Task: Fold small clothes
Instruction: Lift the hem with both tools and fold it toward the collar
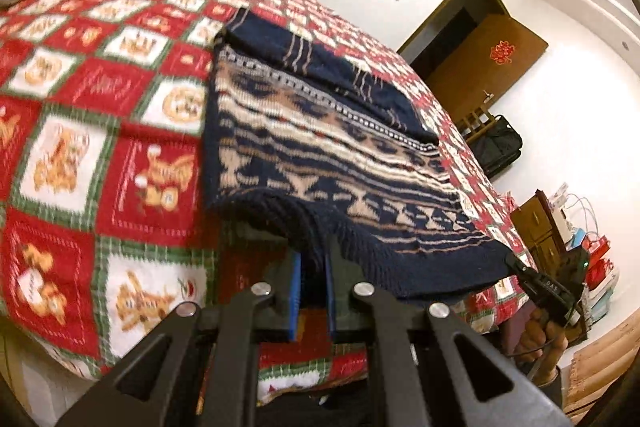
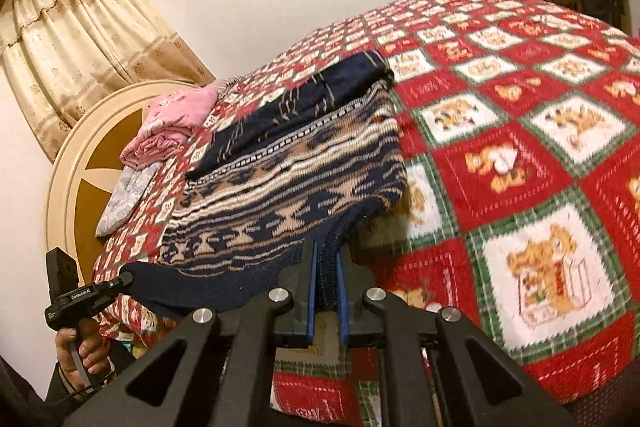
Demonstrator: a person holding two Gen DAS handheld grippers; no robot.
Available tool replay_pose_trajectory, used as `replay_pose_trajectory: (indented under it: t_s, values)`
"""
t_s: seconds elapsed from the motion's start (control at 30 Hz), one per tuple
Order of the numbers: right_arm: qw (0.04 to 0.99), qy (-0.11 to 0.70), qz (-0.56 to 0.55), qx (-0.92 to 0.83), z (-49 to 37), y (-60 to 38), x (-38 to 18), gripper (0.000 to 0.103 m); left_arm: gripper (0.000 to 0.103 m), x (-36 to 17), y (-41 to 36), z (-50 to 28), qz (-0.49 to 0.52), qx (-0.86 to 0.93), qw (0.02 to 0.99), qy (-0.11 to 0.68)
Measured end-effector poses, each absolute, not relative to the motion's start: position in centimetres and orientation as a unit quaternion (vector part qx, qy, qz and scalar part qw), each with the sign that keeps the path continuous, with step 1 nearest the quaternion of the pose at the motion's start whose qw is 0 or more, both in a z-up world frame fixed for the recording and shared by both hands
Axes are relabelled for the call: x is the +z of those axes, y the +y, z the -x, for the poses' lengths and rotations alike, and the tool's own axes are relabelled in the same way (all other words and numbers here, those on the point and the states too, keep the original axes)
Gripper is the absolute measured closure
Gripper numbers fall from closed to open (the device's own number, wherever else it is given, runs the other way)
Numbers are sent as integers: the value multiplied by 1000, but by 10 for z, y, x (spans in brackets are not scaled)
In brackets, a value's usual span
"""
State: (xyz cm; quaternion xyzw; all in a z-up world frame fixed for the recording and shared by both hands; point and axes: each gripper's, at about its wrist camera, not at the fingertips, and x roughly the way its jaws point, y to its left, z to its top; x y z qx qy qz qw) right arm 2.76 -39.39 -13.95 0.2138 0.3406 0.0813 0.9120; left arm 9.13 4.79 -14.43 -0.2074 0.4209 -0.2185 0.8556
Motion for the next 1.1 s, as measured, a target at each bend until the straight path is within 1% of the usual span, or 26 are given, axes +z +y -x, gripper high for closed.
replay_pose_trajectory:
  t_s: [0.53, 0.87, 1.1]
  values:
    - [923, 308, -212, 91, -49, -393, -110, 96, 93, -112, 41, -120, 175, -216, 877, 393]
    - [930, 289, -211, 90, -105, -396, -76, 96, 93, -92, 47, -166, 185, -209, 882, 379]
    - [931, 292, -200, 86, -156, -392, -61, 96, 93, -86, 45, -212, 197, -204, 879, 384]
